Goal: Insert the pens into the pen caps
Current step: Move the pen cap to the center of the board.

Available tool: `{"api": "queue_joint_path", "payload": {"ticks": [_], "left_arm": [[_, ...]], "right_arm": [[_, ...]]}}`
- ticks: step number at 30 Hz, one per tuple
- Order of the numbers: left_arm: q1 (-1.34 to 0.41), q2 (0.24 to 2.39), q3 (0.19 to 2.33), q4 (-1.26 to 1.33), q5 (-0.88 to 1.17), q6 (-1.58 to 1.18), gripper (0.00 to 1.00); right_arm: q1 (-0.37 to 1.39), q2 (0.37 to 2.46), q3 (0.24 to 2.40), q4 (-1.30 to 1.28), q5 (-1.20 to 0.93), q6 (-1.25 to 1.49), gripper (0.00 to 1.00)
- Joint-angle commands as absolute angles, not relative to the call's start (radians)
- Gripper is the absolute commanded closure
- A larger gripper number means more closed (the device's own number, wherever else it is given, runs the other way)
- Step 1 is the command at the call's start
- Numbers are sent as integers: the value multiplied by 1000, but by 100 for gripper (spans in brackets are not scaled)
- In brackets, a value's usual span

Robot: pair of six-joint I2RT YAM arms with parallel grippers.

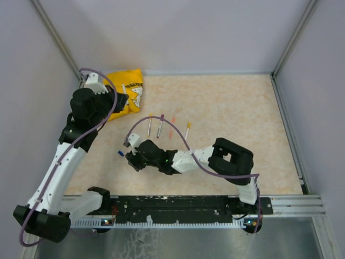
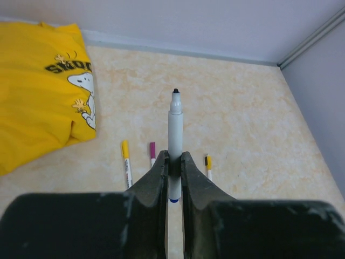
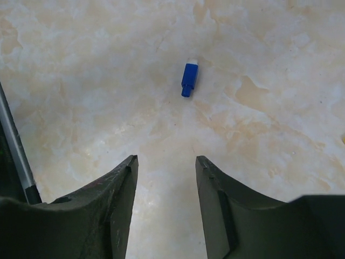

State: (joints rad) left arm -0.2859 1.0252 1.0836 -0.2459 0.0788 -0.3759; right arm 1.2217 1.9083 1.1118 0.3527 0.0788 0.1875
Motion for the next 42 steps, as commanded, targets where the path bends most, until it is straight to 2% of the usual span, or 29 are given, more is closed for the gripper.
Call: {"api": "queue_joint_path", "payload": {"ticks": [1, 15, 23, 31, 37, 42], "left_arm": [[-285, 1010, 1188, -270, 3, -321, 100], [-284, 976, 1293, -301, -106, -287, 100], [-285, 970, 1303, -306, -139, -271, 100], [-285, 965, 1306, -308, -158, -266, 100], [-285, 968, 1306, -307, -153, -267, 100], [-285, 967, 1303, -308, -147, -266, 100]], "right_arm": [[1239, 1969, 1228, 360, 121, 100, 51], [1238, 2194, 1521, 206, 191, 42, 41], [1239, 2325, 1693, 79, 262, 67, 40], [1233, 2377, 1761, 30, 255, 102, 40], [1228, 2419, 1811, -8, 225, 123, 45], [1228, 2435, 1836, -46, 218, 131, 56]]}}
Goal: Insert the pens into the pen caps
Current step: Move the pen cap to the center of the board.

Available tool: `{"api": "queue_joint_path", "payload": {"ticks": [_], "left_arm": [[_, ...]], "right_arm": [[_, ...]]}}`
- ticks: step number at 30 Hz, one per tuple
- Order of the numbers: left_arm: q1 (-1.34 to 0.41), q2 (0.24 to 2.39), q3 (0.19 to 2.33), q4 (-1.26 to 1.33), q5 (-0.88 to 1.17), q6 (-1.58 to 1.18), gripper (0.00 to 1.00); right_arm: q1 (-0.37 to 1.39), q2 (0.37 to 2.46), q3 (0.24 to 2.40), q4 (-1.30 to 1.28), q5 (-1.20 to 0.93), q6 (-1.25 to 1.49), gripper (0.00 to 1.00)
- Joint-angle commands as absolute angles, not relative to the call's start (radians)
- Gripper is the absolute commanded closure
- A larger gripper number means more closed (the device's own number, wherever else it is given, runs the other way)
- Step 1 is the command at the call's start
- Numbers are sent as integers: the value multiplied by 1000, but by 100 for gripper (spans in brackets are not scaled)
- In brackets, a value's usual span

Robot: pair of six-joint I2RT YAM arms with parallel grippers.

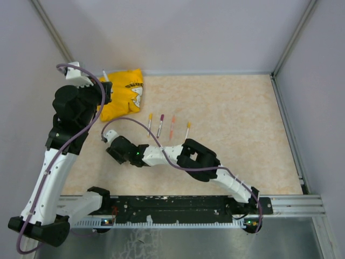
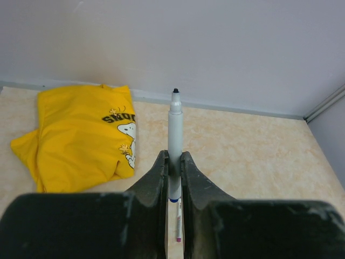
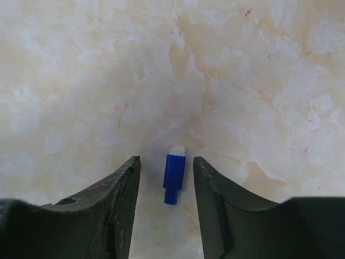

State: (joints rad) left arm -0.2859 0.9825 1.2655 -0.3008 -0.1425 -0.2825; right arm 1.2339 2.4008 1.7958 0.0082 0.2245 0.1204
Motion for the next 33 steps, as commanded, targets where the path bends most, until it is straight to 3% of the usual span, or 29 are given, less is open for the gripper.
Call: {"api": "queue_joint_path", "payload": {"ticks": [1, 4, 12, 19, 33], "left_arm": [[-284, 965, 1301, -307, -147, -267, 100], [-284, 962, 1292, -303, -148, -269, 100], [-284, 964, 1283, -298, -141, -269, 100], [-285, 984, 1275, -307, -105, -261, 100], [-285, 989, 1167, -226, 47, -256, 100]], "right_arm": [[1228, 2434, 1834, -49, 223, 134, 60], [1227, 2423, 1812, -49, 238, 147, 73], [1228, 2339, 1732, -9, 277, 137, 89], [1227, 2137, 1530, 112, 273, 121, 93], [1162, 1578, 968, 113, 559, 304, 93]]}}
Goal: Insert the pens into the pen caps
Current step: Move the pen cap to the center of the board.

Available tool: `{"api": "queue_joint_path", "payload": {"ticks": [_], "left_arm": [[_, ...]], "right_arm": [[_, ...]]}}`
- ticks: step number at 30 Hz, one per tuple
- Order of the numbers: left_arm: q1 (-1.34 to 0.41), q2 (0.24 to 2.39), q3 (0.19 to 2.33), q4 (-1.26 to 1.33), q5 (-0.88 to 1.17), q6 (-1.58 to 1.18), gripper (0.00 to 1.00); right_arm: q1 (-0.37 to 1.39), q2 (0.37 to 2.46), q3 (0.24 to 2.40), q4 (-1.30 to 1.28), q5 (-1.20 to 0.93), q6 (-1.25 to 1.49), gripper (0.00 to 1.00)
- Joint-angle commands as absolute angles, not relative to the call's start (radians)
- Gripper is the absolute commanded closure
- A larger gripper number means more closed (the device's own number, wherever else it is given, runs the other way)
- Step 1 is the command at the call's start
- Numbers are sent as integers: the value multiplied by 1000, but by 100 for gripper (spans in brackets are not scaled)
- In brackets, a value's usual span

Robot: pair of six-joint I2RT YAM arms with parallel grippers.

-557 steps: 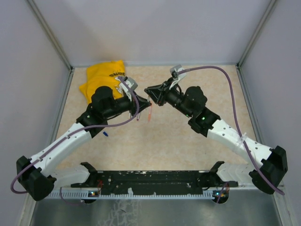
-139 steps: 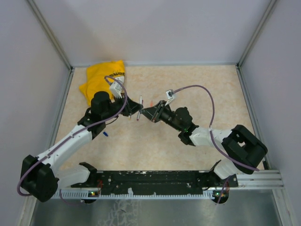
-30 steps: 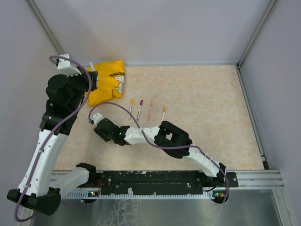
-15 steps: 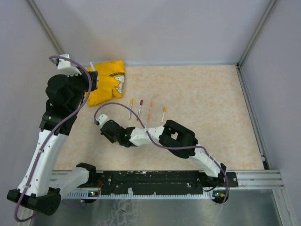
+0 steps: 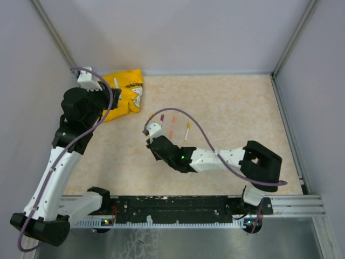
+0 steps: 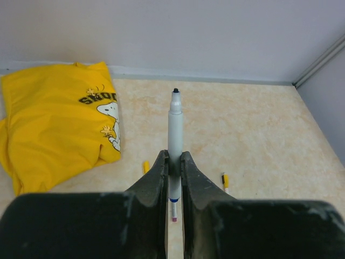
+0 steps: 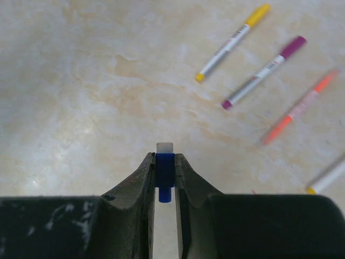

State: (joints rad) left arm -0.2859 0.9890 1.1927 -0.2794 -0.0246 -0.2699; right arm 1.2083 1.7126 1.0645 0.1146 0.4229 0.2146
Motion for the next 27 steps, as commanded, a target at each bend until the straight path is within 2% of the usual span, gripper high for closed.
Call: {"api": "queue_joint_path", "payload": {"ticks": [1, 12, 18, 23, 27], "left_arm": [[-285, 991, 1159, -224, 52, -255, 100], [-295, 1057, 1089, -208, 253, -304, 100], [-474, 1112, 1025, -170, 134, -297, 100], [-625, 1171, 944, -111, 126, -334, 100], [-643, 1181, 906, -79, 123, -365, 100]], "right_arm": [[1143, 1544, 938, 102, 570, 318, 93], [891, 1267, 723, -68, 563, 423, 94], [725, 1179, 622, -117, 445, 527, 94], [704, 1193, 628, -183, 426, 525, 94], [690, 1253, 656, -241, 422, 530, 87]]}}
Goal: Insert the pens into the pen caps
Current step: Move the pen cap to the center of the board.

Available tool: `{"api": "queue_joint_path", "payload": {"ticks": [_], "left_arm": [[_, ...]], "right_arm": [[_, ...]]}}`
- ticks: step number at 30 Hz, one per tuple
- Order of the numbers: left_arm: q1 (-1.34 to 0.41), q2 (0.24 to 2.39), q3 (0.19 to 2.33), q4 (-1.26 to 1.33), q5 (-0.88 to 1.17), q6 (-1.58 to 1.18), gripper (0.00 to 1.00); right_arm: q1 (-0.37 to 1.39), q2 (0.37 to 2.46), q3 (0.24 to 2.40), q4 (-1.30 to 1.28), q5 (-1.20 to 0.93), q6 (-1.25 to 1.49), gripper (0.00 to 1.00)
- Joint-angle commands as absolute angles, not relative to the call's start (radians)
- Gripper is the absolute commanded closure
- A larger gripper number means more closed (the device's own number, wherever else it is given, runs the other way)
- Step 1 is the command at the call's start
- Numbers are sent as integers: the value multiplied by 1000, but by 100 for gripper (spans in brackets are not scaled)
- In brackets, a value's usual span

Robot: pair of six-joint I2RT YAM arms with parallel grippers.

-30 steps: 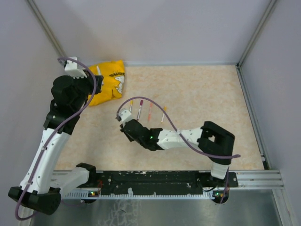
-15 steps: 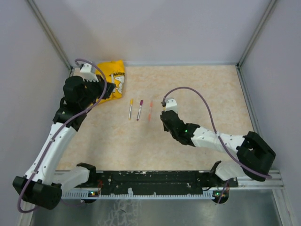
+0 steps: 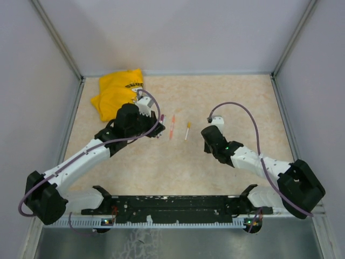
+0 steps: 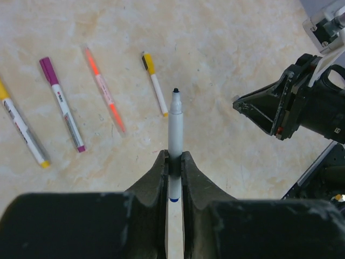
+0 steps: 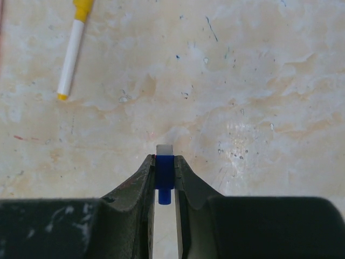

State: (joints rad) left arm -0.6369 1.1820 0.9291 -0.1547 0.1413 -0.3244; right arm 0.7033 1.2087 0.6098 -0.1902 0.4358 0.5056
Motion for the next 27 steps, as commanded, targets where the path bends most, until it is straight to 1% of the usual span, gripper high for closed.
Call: {"api": "queue_joint_path", "payload": {"ticks": [1, 9, 12, 16, 19, 27], "left_arm": [[-643, 1179, 906, -77, 114, -363, 100], [-643, 1181, 919, -101, 90, -337, 100], [-643, 1181, 918, -110, 91, -338, 100], [-643, 1174, 914, -115, 82, -339, 100], [-643, 1172, 914, -115, 75, -338, 100], [-643, 1182, 918, -117, 79, -335, 100]], "right_arm": [[684, 1270, 662, -248, 419, 532, 86], [649, 1403, 699, -251, 384, 541, 84], [650, 1424, 710, -250, 373, 549, 79], [649, 1433, 718, -261, 358, 549, 69], [648, 1433, 725, -277, 355, 547, 65], [632, 1440, 753, -324, 281, 536, 65]]}}
